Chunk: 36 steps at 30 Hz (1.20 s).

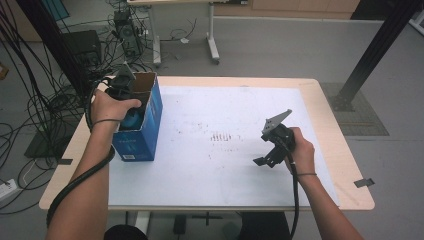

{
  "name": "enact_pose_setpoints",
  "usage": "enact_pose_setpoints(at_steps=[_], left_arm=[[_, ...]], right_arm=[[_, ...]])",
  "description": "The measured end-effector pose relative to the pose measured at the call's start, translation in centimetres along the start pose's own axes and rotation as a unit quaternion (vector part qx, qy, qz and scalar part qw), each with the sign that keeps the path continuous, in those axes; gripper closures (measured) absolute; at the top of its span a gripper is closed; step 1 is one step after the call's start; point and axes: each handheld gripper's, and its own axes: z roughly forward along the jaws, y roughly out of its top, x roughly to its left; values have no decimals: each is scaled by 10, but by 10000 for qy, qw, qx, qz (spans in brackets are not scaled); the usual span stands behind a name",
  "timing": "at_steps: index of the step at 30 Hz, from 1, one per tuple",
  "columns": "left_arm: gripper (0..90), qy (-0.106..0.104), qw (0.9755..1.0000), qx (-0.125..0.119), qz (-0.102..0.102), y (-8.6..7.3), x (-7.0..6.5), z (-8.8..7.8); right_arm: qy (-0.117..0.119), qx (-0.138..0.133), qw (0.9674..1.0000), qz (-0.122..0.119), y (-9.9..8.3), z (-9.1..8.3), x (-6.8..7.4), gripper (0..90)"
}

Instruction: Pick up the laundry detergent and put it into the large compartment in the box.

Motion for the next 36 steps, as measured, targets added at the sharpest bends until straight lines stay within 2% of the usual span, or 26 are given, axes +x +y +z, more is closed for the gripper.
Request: enact_pose_setpoints(at_steps=[36], left_arm=[[377,8,10000,-22,-40,-1,0,0]], right_arm=[[-10,-3,10000,-12,1,0,-1,14]])
